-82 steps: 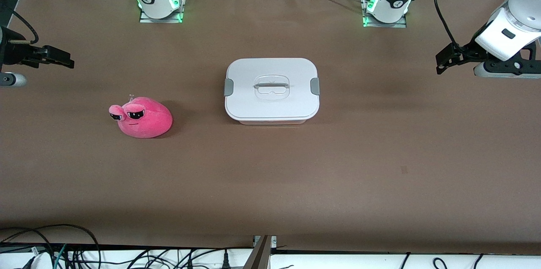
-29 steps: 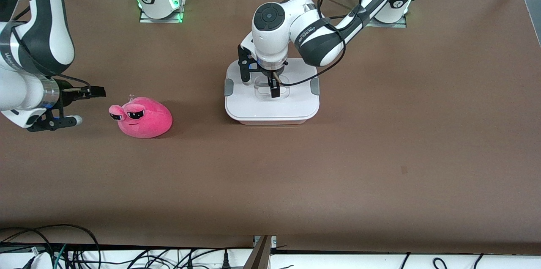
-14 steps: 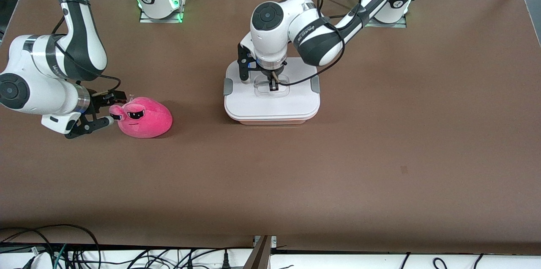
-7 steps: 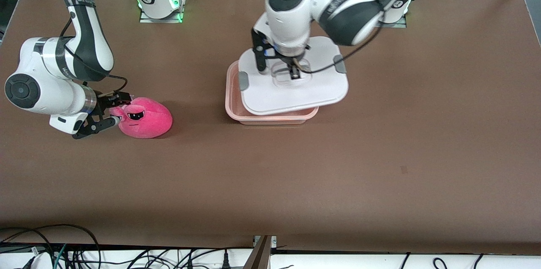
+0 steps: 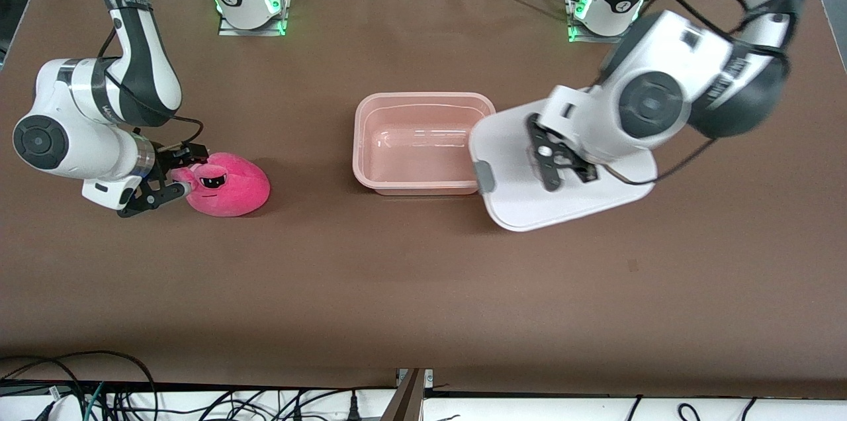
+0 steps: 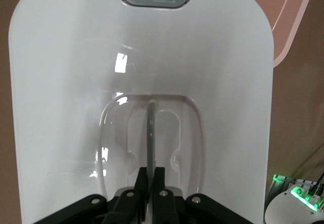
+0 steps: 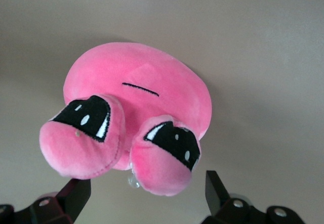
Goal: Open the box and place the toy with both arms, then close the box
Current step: 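Lift the lid off and set it aside with the left gripper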
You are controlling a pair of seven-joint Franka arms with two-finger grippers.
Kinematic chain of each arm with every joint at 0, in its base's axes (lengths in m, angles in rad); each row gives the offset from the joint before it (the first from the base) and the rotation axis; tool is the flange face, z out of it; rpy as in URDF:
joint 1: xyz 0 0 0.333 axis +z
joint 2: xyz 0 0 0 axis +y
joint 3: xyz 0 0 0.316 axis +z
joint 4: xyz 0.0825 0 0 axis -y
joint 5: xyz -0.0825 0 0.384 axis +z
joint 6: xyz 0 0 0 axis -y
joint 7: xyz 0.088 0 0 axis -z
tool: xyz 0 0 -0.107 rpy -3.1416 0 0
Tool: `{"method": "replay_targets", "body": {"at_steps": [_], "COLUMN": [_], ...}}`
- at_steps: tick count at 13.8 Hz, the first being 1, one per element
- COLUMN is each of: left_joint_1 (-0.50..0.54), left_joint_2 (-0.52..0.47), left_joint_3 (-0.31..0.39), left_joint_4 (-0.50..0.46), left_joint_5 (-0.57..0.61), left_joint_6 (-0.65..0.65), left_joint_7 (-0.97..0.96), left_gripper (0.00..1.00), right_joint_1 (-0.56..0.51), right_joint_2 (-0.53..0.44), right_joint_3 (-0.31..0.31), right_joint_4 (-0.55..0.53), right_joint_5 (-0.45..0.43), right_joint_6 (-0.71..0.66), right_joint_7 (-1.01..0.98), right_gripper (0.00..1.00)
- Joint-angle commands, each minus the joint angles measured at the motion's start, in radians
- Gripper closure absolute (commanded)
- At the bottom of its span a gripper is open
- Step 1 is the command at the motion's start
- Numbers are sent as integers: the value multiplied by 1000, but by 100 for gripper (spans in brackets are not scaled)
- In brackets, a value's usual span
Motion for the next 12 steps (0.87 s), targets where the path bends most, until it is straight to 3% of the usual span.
{"method": "replay_targets", "body": {"at_steps": [1, 6, 9, 12], "left_joint_1": [124, 299, 333, 314], "left_joint_2": [-12, -24, -72, -73], "left_joint_3": [-10, -17, -17, -25], "left_joint_4": [-6, -21, -104, -120], "left_joint_5": [-9, 46, 68, 72], "left_joint_6": [-22, -31, -36, -30], "left_joint_7": [207, 532, 560, 562], "left_gripper": [100, 100, 100, 100], "right_joint_1": [-1, -3, -4, -6], "right_joint_2": [-26, -78, -89, -80], "right_joint_3": [4, -4, -13, -22], "right_joint_4": [-31, -80, -87, -96], "right_joint_5": [-7, -13, -17, -17], "right_joint_6": [-1, -7, 0, 45], "right_joint_7": [-29, -219, -314, -426], "right_gripper": [0, 0, 0, 0]}}
